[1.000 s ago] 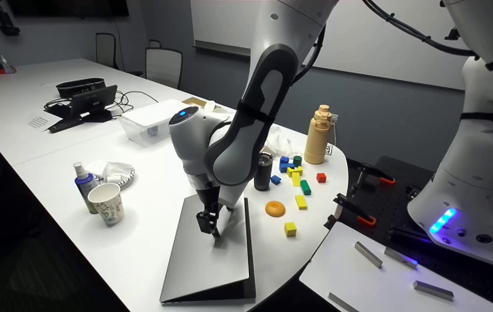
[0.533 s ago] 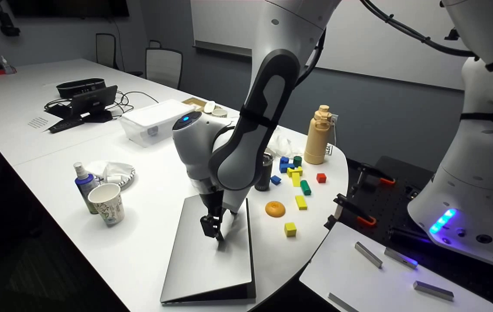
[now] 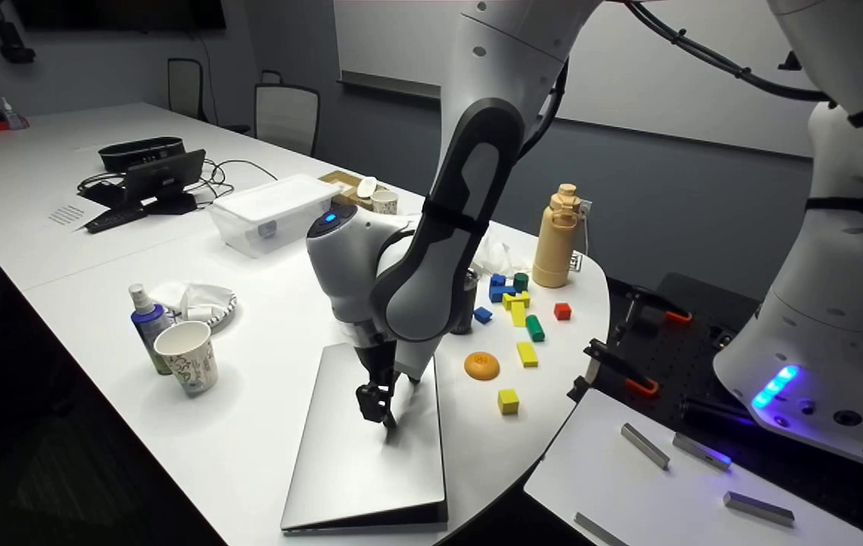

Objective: Close the laptop

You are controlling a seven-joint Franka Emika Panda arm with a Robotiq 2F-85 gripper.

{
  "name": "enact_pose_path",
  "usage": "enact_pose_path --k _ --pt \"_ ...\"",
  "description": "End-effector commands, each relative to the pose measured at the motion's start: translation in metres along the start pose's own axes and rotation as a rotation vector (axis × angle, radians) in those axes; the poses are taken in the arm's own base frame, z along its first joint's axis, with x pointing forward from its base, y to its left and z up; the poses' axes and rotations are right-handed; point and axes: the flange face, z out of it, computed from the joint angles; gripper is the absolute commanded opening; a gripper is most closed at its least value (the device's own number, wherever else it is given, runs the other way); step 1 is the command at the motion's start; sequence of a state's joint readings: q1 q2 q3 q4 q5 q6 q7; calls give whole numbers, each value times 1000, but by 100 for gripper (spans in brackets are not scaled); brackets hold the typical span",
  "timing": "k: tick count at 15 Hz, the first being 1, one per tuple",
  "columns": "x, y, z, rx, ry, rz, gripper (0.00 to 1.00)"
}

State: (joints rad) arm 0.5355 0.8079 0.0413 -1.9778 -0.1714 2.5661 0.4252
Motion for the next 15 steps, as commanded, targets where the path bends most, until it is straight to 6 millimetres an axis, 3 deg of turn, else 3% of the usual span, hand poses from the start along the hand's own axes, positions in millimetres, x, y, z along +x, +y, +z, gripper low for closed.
enact_pose_path --k 1,8,15 --pt "-10 0 7 -12 4 39 100" --pt "0 19 -42 -19 66 103 100" --pt "3 68 -115 -27 171 236 100"
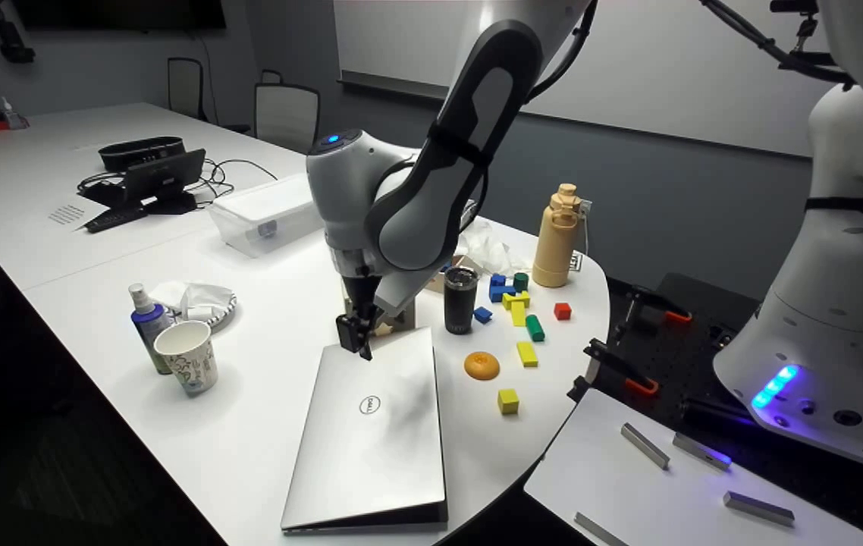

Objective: Close the laptop

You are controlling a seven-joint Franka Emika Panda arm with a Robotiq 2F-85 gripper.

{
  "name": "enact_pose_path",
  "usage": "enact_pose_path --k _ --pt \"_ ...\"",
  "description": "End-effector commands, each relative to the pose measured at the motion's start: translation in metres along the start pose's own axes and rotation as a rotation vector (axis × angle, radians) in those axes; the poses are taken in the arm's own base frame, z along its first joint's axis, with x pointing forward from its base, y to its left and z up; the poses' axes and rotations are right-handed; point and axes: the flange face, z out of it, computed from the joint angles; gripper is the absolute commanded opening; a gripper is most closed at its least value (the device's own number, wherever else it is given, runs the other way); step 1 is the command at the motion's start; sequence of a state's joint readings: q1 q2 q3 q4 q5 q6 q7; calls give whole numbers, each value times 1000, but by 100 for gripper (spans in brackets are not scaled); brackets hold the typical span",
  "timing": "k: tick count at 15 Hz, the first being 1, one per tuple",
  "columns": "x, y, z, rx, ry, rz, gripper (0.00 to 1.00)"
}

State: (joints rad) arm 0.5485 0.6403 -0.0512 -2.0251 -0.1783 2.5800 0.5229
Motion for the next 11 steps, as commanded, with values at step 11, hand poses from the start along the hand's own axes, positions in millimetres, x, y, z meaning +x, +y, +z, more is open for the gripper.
enact_pose_path --k 11 --pt "-8 50 -72 -53 104 149 100"
